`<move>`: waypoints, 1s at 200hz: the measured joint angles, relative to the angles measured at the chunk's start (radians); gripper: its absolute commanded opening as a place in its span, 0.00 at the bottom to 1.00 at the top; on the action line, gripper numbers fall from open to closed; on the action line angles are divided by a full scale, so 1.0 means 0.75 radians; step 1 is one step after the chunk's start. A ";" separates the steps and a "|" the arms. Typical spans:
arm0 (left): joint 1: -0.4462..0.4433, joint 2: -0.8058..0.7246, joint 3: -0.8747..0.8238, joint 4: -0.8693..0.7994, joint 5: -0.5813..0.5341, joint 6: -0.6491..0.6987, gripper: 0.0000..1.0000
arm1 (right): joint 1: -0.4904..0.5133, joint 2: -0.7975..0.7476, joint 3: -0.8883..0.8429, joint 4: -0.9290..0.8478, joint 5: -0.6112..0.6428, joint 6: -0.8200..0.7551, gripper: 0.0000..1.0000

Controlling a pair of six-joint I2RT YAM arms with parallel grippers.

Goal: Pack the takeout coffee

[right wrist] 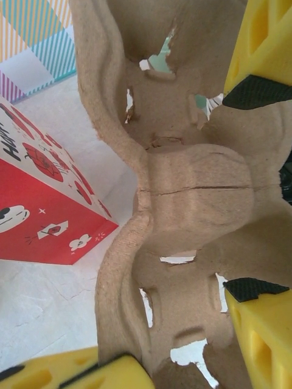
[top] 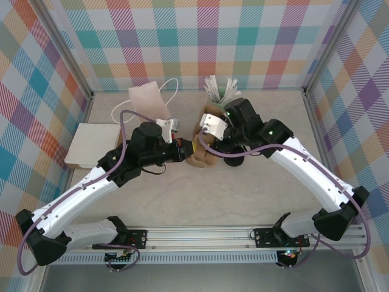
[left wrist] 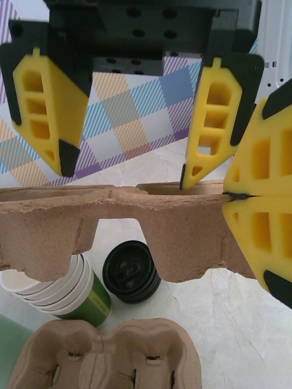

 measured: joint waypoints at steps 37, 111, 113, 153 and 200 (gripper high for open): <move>0.000 -0.001 0.000 0.001 0.000 0.007 0.00 | -0.020 0.041 0.000 0.024 -0.027 0.003 0.67; 0.000 -0.001 0.000 0.020 0.001 0.007 0.00 | -0.030 0.087 0.001 0.040 -0.068 0.009 0.41; 0.000 -0.001 0.000 0.020 0.001 0.007 0.00 | -0.031 0.087 0.001 0.040 -0.069 0.006 0.41; 0.000 -0.001 0.000 0.017 -0.002 0.014 0.12 | -0.037 0.087 0.001 0.039 -0.075 0.010 0.38; 0.000 -0.010 0.096 -0.124 -0.058 0.054 0.46 | -0.038 0.081 0.001 0.037 -0.068 0.009 0.38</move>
